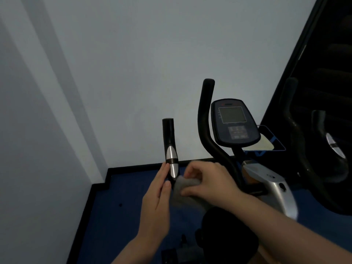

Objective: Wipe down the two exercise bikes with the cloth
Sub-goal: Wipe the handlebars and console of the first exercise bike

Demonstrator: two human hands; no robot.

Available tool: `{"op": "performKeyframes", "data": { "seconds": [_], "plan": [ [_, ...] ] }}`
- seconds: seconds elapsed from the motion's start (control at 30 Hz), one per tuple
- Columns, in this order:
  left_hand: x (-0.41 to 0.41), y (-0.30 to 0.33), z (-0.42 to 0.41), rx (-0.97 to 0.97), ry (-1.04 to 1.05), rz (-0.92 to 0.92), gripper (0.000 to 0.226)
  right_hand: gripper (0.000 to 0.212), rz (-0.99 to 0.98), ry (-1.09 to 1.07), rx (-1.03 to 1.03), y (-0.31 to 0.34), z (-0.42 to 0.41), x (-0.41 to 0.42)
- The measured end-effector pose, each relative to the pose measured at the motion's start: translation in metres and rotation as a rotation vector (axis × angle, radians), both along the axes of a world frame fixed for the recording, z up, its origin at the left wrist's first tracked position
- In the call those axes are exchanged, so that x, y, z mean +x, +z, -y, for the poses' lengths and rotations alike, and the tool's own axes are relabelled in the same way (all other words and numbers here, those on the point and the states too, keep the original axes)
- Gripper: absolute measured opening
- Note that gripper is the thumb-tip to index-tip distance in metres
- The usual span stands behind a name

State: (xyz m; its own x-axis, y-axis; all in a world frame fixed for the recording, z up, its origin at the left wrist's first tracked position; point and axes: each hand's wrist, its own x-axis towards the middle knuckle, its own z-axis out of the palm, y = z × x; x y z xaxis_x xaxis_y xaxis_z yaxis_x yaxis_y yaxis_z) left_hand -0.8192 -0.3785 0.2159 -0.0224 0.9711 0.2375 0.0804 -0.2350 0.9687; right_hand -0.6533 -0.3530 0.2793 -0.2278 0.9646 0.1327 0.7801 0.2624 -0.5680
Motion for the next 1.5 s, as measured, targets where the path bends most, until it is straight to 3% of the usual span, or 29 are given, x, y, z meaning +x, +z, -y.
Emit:
{"op": "performKeyframes", "data": {
  "seconds": [0.13, 0.3, 0.43, 0.63, 0.87, 1.07, 1.13, 1.2, 1.27, 1.33, 1.4, 1.5],
  "plan": [
    [0.008, 0.004, 0.01, -0.03, 0.059, -0.014, 0.038, 0.027, -0.06, 0.102, -0.022, 0.001, -0.006, -0.002],
    [0.021, 0.005, 0.024, -0.06, 0.146, -0.049, 0.04, 0.025, 0.287, 0.307, -0.077, 0.019, -0.004, 0.043],
    [0.033, 0.008, 0.041, -0.078, 0.177, -0.047, 0.043, 0.024, 0.372, 0.376, -0.014, 0.021, -0.005, 0.064],
    [0.052, 0.014, 0.06, -0.097, 0.178, -0.08, 0.042, 0.033, 0.056, 0.31, 0.004, 0.0, -0.002, 0.027],
    [0.072, 0.023, 0.064, -0.129, 0.225, -0.117, 0.042, 0.026, 0.325, 0.393, 0.037, 0.014, -0.002, 0.069],
    [0.084, 0.034, 0.063, -0.044, 0.234, -0.121, 0.036, 0.024, 0.17, 0.261, 0.143, -0.014, -0.001, 0.034],
    [0.087, 0.039, 0.063, 0.014, 0.247, -0.18, 0.037, 0.021, 0.101, 0.268, 0.078, -0.009, -0.004, 0.037],
    [0.088, 0.043, 0.062, 0.08, 0.262, -0.264, 0.039, 0.015, -0.109, 0.216, 0.057, 0.006, -0.006, 0.056],
    [0.089, 0.046, 0.059, 0.148, 0.238, -0.364, 0.035, 0.014, -0.313, 0.101, 0.132, 0.023, -0.005, 0.085],
    [0.089, 0.045, 0.056, 0.172, 0.17, -0.505, 0.032, 0.015, -0.397, 0.031, 0.19, 0.032, 0.002, 0.118],
    [0.089, 0.041, 0.051, 0.15, 0.114, -0.656, 0.036, 0.02, -0.341, -0.019, 0.195, 0.028, 0.011, 0.145],
    [0.092, 0.036, 0.045, 0.045, 0.112, -0.809, 0.039, 0.024, -0.107, -0.049, 0.082, 0.004, 0.023, 0.169]
  ]
}}
